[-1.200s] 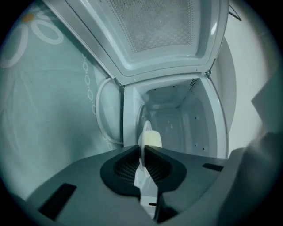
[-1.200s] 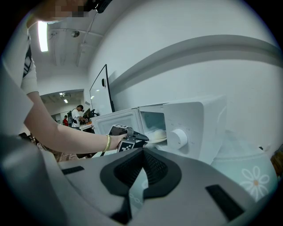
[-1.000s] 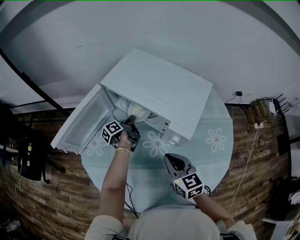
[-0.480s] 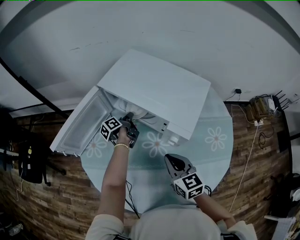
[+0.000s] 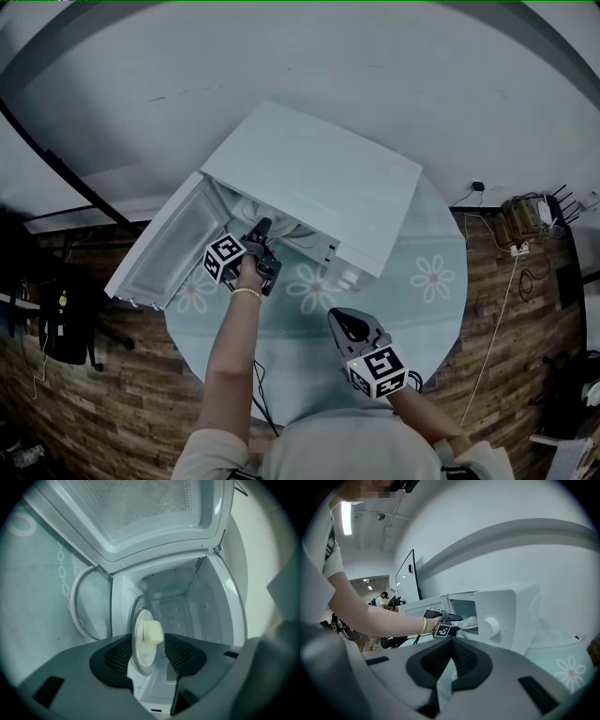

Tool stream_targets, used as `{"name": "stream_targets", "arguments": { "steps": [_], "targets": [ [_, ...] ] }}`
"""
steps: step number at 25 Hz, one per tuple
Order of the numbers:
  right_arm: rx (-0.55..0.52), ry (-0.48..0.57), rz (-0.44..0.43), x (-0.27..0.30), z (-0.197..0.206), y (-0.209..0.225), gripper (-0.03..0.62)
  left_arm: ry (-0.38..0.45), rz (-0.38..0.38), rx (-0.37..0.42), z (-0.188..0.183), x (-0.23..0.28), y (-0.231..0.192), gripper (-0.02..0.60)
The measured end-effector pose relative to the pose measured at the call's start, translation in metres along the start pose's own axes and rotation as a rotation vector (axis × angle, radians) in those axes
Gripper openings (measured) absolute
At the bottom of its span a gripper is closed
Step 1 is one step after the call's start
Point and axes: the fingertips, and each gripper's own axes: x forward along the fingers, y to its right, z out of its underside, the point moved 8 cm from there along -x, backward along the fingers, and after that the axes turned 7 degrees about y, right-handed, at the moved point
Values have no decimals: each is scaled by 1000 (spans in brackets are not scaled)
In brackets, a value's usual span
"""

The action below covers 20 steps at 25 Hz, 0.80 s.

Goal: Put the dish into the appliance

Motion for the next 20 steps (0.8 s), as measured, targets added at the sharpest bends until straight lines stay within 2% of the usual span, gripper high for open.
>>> {"name": "stream_targets", "arguments": {
  "steps": [9,14,20],
  "targets": [
    [-17,31,-7,-10,-7,-7,5,0,39,32,12,-37,13,202],
    [-30,51,-9,-19,-9,-10,5,7,67,83,24,-67,29,200],
    [-38,59,-15,-31,-9,-15,5,59,64,245,42,-114,48,36]
  ]
}}
